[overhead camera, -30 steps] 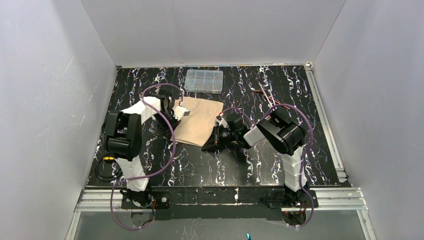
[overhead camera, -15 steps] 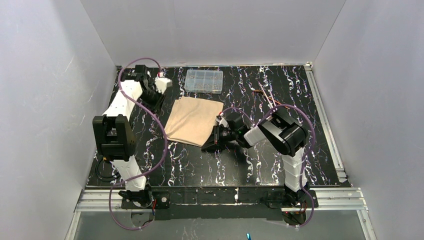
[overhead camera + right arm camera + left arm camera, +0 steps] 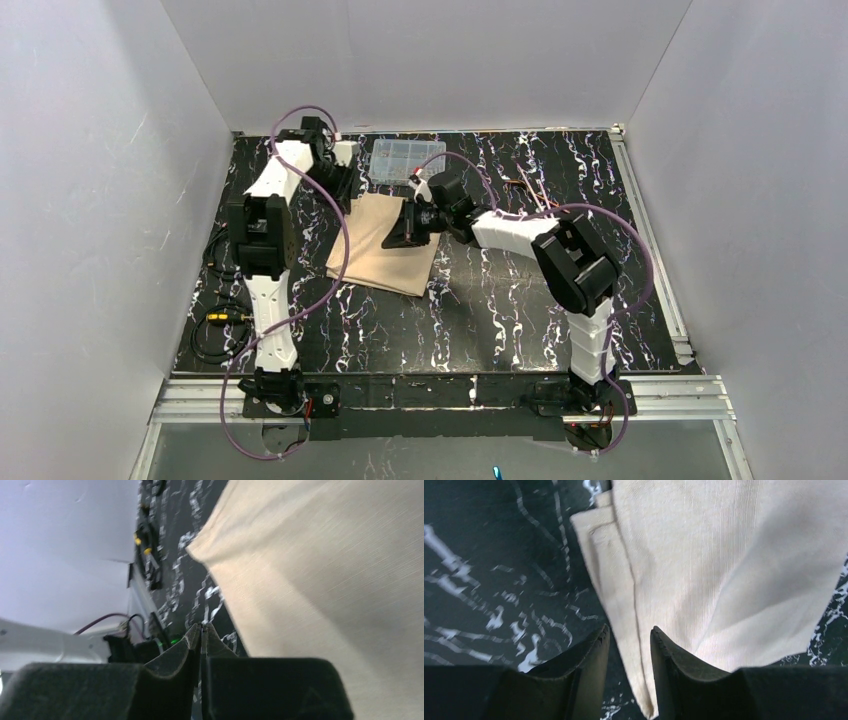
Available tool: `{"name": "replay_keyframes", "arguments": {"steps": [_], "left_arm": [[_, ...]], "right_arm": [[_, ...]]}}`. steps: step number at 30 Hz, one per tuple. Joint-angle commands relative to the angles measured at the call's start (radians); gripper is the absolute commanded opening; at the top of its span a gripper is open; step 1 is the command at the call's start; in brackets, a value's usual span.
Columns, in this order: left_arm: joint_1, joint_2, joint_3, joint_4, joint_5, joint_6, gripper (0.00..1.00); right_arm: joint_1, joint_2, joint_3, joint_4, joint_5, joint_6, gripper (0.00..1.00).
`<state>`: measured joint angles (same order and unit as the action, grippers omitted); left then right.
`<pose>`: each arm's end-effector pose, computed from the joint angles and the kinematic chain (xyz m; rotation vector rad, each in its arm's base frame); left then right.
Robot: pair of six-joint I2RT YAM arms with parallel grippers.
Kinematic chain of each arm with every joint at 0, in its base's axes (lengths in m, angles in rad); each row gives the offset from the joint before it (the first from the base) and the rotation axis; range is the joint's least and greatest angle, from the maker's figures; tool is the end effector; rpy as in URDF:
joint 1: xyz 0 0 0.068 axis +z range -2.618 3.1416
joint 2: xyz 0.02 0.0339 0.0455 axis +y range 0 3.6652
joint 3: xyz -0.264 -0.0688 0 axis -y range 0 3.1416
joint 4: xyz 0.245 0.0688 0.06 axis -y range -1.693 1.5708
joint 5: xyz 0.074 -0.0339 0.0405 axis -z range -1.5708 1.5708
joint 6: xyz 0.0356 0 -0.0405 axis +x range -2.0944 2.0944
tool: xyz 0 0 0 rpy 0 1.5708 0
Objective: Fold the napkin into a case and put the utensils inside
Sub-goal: Smooth out the square-folded napkin at the center of the board, then pick up the top corner of the square folded napkin from the center of the board.
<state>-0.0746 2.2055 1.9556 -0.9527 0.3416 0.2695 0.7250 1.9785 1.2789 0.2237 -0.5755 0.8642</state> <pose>0.4653 -0.0467 0.2233 0.5506 2.6593 -0.4168 0.3188 0.3083 0.1964 -0.2560 2.3412 1.4888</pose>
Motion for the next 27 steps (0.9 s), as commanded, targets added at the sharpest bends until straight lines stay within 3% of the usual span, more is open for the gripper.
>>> {"name": "replay_keyframes", "arguments": {"steps": [1,14,27], "left_arm": [[-0.071,0.011,0.065,0.037,-0.047,-0.054,0.35],[-0.09,0.128,0.143,0.103,-0.077,-0.109,0.36],[-0.09,0.23,0.217,0.097,-0.012,-0.159,0.35]], "right_arm": [[0.001,0.114,0.079,-0.145,0.092,-0.105,0.12],[-0.001,0.187,-0.042,-0.021,0.05,-0.065,0.09],[-0.002,0.218,-0.114,0.082,0.009,-0.021,0.06]]}}
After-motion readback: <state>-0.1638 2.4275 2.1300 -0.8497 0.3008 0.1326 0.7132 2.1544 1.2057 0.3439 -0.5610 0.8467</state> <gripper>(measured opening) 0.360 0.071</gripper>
